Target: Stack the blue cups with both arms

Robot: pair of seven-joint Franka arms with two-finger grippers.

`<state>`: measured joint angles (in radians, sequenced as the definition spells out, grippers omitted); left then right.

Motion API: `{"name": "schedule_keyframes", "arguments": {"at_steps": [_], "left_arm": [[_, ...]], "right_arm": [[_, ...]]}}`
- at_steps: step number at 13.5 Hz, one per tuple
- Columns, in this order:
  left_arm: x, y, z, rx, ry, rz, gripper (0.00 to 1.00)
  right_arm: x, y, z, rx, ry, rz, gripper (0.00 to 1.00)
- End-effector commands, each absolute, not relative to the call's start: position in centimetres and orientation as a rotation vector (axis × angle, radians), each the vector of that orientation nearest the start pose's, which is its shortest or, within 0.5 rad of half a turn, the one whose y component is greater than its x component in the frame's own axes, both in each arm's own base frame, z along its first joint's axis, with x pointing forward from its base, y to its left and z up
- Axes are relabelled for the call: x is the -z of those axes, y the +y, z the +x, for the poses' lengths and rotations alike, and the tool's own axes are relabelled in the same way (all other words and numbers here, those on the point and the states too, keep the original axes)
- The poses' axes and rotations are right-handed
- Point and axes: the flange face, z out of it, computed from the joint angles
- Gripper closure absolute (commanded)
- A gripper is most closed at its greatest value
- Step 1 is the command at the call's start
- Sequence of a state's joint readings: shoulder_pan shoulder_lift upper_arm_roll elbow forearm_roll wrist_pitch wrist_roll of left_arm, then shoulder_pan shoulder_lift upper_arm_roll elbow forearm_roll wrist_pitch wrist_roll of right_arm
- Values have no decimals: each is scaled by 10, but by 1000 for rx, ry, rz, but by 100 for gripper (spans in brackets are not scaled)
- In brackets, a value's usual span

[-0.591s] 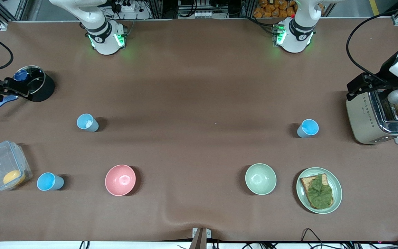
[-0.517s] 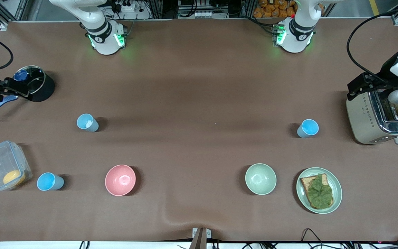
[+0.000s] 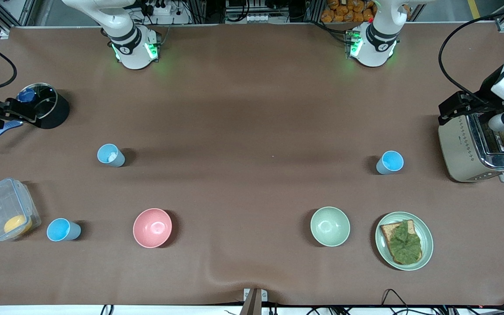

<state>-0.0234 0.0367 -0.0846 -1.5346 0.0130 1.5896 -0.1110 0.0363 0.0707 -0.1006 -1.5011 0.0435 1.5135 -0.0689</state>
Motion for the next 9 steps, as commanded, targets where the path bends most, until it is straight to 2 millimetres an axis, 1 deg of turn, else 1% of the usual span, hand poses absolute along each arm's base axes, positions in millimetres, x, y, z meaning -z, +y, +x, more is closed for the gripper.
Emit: {"name": "schedule_keyframes", "arguments": {"at_steps": [1,3,5,6,9], "left_arm": [[-586,-58,574,-71,1,-3122,0],[-550,-58,573,-95,-10,-3121,0],[-518,-59,568,-90,-56,-3112,0],[-499,-59,566,-99,-68,-3109,0],[-448,-56,562,-38,-46,-3084,0]], "right_arm": [[-618,-29,563,-88,10,-3115,0],[-618,-29,563,-88,10,-3115,0],[-618,-29,563,-88,10,-3115,0],[-618,-29,563,-88,10,-3115,0],[-618,-29,563,-88,10,-3115,0]]}}
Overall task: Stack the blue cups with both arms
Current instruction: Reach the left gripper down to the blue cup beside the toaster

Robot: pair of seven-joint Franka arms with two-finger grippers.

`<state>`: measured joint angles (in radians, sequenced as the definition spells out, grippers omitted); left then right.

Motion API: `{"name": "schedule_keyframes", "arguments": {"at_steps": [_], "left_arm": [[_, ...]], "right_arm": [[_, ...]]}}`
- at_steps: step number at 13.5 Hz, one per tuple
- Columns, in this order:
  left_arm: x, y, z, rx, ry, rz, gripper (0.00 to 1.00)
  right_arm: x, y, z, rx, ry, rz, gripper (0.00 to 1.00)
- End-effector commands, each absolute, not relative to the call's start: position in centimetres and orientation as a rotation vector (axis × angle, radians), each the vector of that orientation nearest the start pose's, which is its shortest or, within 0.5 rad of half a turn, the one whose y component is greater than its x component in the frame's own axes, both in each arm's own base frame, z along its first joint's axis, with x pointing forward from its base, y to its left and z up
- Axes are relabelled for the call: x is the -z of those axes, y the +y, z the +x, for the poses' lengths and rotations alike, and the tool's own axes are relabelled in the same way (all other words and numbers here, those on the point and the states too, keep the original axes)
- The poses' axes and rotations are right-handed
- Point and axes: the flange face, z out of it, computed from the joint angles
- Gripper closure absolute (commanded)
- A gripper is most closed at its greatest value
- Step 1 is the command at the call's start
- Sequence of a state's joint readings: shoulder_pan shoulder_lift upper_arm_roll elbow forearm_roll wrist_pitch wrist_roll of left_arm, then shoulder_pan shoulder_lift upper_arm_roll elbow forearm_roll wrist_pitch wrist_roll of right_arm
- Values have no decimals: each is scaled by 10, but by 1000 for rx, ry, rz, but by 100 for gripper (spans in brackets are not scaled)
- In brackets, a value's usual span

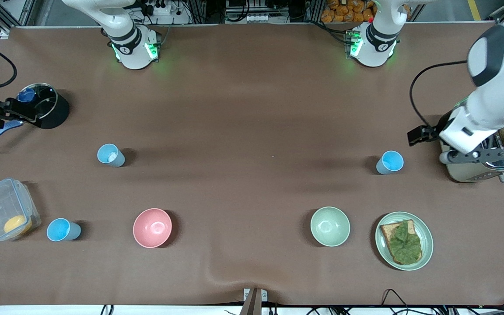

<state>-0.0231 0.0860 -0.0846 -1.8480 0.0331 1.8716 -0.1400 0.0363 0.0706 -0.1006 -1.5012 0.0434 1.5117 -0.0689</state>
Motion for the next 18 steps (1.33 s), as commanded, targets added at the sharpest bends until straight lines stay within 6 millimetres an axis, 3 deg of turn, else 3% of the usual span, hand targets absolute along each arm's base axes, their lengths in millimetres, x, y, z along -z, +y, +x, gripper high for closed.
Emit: {"name": "schedule_keyframes", "arguments": {"at_steps": [1,4,6,8,12,14,16,18], "left_arm": [[-435,-55,560,-22,-44,-3087,0],[-399,-52,553,20,10,-3044,0],[-370,-31,545,96,-19,-3050,0],[-344,-26,534,182,-20,-3062,0],[-308,-19,526,135,-35,-3072,0],[-292,-18,525,92,-38,-3075,0],[-283,-18,524,64,-42,-3078,0],[-275,-18,525,49,-43,-3081,0]], "right_arm": [[-619,-30,563,-86,13,-3115,0],[-618,-29,563,-88,10,-3115,0],[-618,-29,563,-88,10,-3115,0],[-618,-29,563,-88,10,-3115,0],[-606,-18,569,-122,-30,-3115,0],[-581,0,582,-189,-76,-3117,0],[-527,19,598,-359,-119,-3105,0],[-506,33,603,-419,-154,-3098,0]]}}
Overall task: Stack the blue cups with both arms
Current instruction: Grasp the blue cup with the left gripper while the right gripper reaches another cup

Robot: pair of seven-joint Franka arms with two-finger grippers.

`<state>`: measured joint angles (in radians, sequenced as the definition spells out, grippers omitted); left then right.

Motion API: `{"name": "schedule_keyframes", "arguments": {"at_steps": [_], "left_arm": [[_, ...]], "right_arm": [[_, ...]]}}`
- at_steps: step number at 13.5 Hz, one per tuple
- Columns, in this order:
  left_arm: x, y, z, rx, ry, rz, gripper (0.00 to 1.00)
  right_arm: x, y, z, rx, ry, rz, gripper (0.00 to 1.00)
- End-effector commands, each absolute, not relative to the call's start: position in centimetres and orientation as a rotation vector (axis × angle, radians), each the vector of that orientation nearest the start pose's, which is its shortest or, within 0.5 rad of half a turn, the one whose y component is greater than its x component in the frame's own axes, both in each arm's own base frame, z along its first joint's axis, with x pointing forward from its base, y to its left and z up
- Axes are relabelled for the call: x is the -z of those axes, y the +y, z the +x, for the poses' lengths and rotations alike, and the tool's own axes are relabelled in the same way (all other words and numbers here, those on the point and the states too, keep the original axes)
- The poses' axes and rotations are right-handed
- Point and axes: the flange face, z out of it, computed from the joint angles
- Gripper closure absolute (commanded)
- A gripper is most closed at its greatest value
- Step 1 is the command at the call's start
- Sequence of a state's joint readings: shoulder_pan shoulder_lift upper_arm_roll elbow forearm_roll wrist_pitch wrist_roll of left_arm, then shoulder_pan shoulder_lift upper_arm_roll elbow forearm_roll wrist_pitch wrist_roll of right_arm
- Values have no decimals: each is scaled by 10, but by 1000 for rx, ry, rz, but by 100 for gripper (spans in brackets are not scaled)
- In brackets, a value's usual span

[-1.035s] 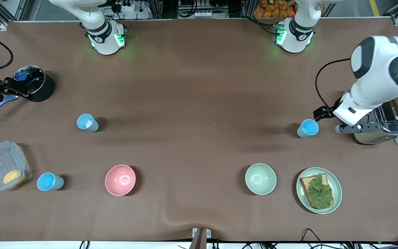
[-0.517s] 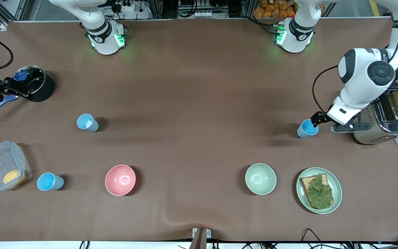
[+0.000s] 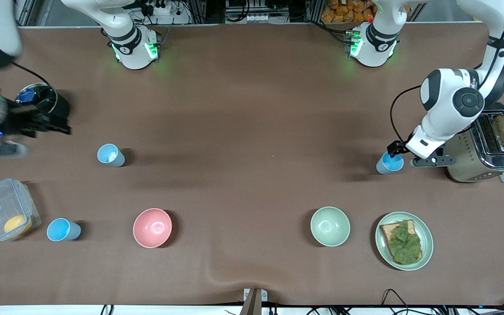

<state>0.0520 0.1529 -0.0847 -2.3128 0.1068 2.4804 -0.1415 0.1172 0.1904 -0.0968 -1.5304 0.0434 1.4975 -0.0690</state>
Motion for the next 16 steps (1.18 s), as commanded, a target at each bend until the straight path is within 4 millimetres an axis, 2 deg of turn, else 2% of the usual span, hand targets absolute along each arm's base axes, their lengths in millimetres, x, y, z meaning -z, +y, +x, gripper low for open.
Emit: {"name": "schedule_keyframes", "arguments": {"at_steps": [1,5,10,11,12,13,14,15,16], "left_arm": [[-273,-14,527,44,-55,-3081,0],[-262,-11,527,27,-65,-3085,0],[-244,0,530,-5,-102,-3094,0],[-243,0,532,-5,-102,-3095,5],[-241,-3,533,-12,-93,-3096,12],[-240,-3,532,-15,-93,-3096,24],[-240,-3,532,-15,-74,-3097,40],[-240,-6,533,-13,-74,-3098,62],[-242,-7,533,-7,-90,-3098,94]], "right_arm": [[-488,47,608,-432,-181,-3102,0],[-406,66,589,-438,-222,-3106,0],[-334,62,555,-440,-240,-3121,0],[-321,60,549,-457,-248,-3125,0],[-312,58,548,-471,-262,-3139,0],[-307,58,547,-481,-267,-3142,0],[-296,57,542,-494,-267,-3141,0],[-284,56,536,-474,-269,-3143,0],[-273,55,531,-443,-272,-3147,0]]}}
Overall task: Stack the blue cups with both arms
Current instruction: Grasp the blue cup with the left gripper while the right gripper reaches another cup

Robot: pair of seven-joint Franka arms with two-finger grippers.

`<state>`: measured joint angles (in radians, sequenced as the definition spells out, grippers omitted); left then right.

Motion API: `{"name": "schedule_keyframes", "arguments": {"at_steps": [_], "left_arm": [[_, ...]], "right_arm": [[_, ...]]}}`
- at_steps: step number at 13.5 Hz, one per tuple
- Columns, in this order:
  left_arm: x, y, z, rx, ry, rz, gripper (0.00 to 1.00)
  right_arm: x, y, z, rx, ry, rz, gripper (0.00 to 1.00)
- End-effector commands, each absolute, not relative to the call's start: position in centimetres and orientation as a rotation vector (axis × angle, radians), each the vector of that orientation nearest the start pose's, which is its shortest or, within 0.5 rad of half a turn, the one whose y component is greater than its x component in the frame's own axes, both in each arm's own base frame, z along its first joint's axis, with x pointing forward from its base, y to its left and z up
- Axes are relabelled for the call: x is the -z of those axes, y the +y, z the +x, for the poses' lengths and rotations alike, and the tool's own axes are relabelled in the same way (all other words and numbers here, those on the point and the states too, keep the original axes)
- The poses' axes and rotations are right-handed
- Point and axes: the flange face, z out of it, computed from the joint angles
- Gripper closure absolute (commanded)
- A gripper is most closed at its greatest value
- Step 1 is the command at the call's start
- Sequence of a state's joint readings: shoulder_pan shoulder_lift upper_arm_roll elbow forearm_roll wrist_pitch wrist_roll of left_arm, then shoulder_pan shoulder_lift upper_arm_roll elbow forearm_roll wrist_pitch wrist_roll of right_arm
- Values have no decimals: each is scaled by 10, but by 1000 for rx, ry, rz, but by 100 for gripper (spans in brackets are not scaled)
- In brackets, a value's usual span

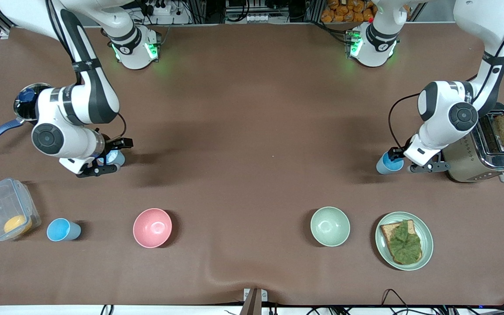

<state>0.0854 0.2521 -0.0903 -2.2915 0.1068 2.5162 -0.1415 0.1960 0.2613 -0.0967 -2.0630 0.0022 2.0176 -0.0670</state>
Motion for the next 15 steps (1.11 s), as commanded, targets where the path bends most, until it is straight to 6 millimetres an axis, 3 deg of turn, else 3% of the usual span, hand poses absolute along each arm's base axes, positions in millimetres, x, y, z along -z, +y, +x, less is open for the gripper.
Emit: {"name": "schedule_keyframes", "arguments": {"at_steps": [1,6,8,9,11,13,14,15], "left_arm": [[-245,-6,534,0,-95,-3097,100],[-274,-8,545,78,-79,-3096,100],[-296,-18,552,141,-56,-3097,100],[-304,-19,552,138,-46,-3094,100],[-335,-18,557,129,-41,-3082,100],[-366,-28,571,73,-28,-3076,100],[-378,-35,576,60,-41,-3090,100],[-387,-41,580,58,-51,-3105,100]], "right_arm": [[-265,54,527,-419,-269,-3148,0],[-242,40,525,-403,-264,-3157,0],[-235,39,524,-425,-257,-3156,0],[-230,38,523,-442,-257,-3155,5],[-225,36,523,-455,-250,-3154,43],[-226,33,524,-461,-227,-3153,93],[-228,34,525,-462,-226,-3155,100],[-229,34,526,-462,-231,-3154,100]]}}
